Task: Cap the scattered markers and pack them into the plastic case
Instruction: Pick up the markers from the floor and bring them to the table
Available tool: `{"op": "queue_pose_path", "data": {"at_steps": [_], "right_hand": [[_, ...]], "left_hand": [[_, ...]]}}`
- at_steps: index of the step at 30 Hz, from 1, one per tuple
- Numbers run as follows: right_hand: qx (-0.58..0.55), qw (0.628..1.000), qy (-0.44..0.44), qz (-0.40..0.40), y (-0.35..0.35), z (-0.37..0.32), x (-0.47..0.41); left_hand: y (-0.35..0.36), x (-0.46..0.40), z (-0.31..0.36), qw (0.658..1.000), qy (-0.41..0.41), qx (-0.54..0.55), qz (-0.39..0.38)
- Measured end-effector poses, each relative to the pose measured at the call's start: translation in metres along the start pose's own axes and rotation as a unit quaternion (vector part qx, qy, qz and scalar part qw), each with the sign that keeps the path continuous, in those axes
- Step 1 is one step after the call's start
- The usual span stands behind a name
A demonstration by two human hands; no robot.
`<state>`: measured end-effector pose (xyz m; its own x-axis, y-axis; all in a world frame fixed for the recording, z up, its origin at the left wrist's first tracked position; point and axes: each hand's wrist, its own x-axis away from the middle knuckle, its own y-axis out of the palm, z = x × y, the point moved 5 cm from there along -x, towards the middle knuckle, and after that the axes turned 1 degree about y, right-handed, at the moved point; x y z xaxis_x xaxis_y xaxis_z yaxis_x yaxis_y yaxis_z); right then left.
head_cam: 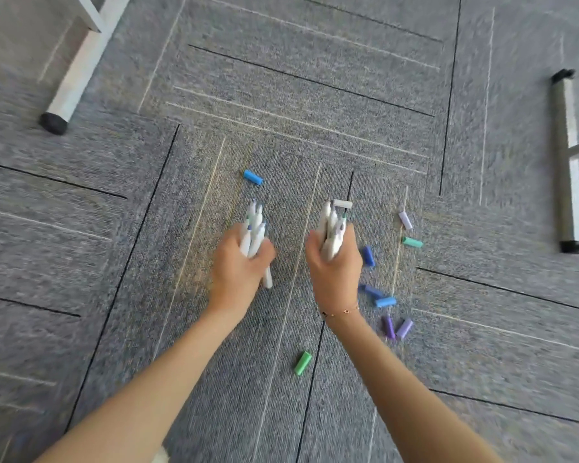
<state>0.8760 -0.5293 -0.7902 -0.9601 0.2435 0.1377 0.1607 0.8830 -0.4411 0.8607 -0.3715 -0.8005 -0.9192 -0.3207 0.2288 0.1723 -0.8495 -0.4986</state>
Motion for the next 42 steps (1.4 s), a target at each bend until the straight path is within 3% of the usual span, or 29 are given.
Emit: {"op": "queue_pose_path", "data": {"at_steps": [3,9,12,18,21,29,36,42], "right_hand": [[-0.038,0.998,-0.05,0.017,0.028,-0.007,0.014],[-0.059,0.997,0.055,0.017,0.045,0.026,0.023],[-0.057,0.997,0.054,0.01,0.042,0.025,0.021],[-0.047,0.998,0.03,-0.003,0.046,0.021,0.019],[-0.012,0.999,0.042,-0.022,0.051,0.028,0.02],[-0.04,0.993,0.103,-0.048,0.036,0.015,0.028],[-0.102,0.984,0.125,-0.074,-0.005,-0.076,0.047],[-0.148,0.971,0.152,-0.109,-0.052,-0.172,0.059]], "left_hand": [[-0.027,0.012,0.003,0.985,0.116,0.084,0.094],[-0.013,0.034,-0.053,0.99,0.118,0.071,0.027],[-0.006,0.031,-0.053,0.991,0.119,0.053,-0.001],[-0.012,0.022,-0.032,0.988,0.144,0.042,0.025],[-0.002,0.019,-0.043,0.997,0.073,0.007,-0.04],[-0.026,0.015,-0.021,0.993,-0.094,0.02,-0.062],[-0.089,0.03,0.074,0.99,-0.138,0.007,-0.037],[-0.125,0.095,0.159,0.978,-0.168,-0.05,-0.11]]}}
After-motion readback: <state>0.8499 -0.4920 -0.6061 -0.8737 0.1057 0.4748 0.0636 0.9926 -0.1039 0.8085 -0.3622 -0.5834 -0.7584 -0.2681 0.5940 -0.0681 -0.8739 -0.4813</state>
